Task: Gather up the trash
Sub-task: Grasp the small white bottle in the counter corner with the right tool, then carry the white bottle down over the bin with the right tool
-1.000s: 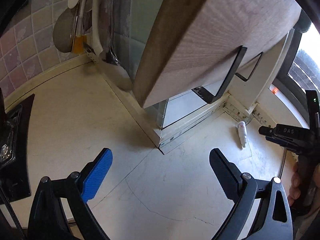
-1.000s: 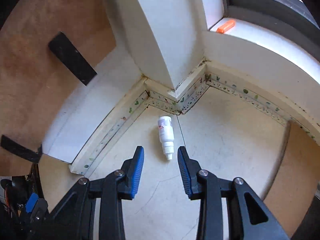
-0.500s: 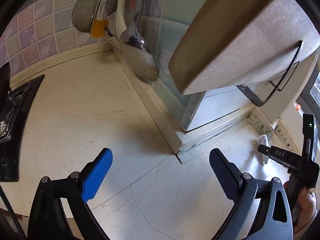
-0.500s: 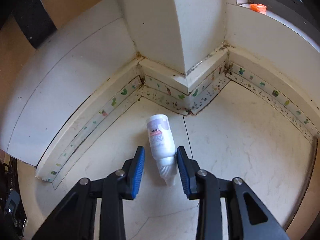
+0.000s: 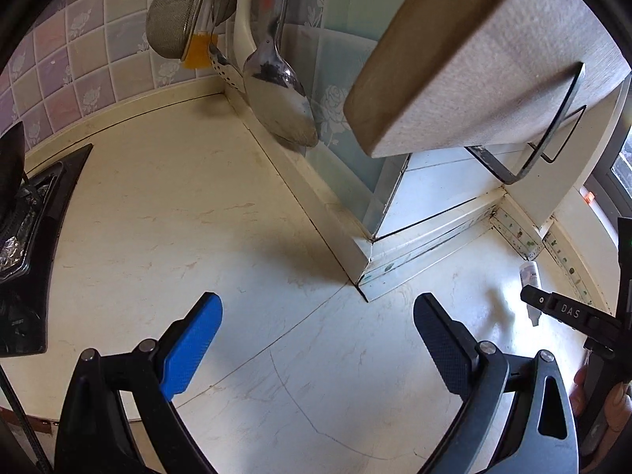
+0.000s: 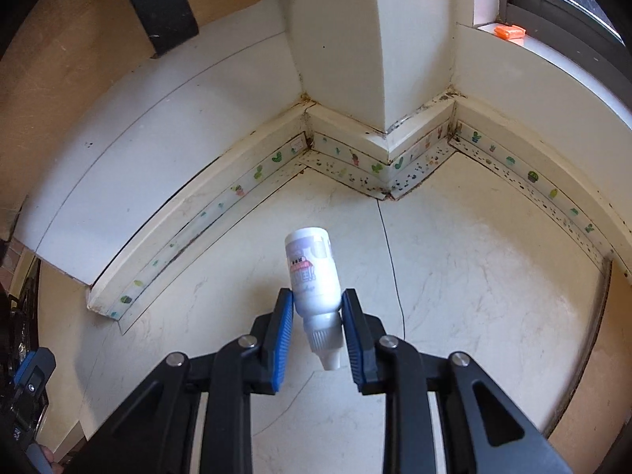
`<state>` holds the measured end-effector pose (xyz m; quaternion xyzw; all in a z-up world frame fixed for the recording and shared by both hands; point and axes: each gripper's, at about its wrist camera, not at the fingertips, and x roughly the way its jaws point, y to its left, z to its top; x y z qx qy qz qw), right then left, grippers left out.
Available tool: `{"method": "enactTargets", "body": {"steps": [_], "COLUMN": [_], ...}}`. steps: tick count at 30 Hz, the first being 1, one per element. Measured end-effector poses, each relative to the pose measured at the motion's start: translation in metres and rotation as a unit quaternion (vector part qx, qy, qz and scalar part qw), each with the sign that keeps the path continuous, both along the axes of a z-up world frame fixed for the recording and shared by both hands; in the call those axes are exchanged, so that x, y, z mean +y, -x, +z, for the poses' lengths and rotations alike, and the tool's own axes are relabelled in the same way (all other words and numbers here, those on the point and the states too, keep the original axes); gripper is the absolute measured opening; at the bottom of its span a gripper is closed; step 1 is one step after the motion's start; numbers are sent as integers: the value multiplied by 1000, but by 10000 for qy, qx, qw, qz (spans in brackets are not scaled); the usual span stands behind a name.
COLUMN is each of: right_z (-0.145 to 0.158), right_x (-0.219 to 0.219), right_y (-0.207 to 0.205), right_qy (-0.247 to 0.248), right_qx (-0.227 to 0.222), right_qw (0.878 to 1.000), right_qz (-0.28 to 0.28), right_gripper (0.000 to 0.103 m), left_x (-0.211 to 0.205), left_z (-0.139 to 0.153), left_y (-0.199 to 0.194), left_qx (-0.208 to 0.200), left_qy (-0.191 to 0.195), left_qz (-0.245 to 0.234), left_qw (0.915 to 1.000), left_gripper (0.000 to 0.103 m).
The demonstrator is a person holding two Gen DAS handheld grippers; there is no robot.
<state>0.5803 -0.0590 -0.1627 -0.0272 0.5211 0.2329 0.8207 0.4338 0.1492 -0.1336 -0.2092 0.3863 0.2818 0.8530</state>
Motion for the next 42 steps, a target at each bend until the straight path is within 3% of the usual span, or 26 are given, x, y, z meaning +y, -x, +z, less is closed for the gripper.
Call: {"method": "enactTargets", "body": {"steps": [10, 21, 32, 42], "right_z": [44, 108, 159, 128], "right_x": [-27, -39, -38, -28], "right_y": [53, 161, 303, 426], "right_qy": [-434, -800, -932, -697], "right_qx": [142, -142, -582, -450], "right_qw": [9988, 9956, 9879, 9824], "right_qz": [-202, -456, -1094, -1673], "right_gripper": [25, 25, 25, 25], "left_x": [-2, -1, 5, 9], "left_z": [29, 77, 116, 108], "left_y": [32, 100, 181, 260], "left_qx": [-121, -414, -802, -850], "left_qy": [0, 65, -23, -111], "left_qz": [-350, -1177, -2293, -3270], "left_qw": [9993, 9922, 9701, 9411], "left_gripper": [97, 97, 97, 97]}}
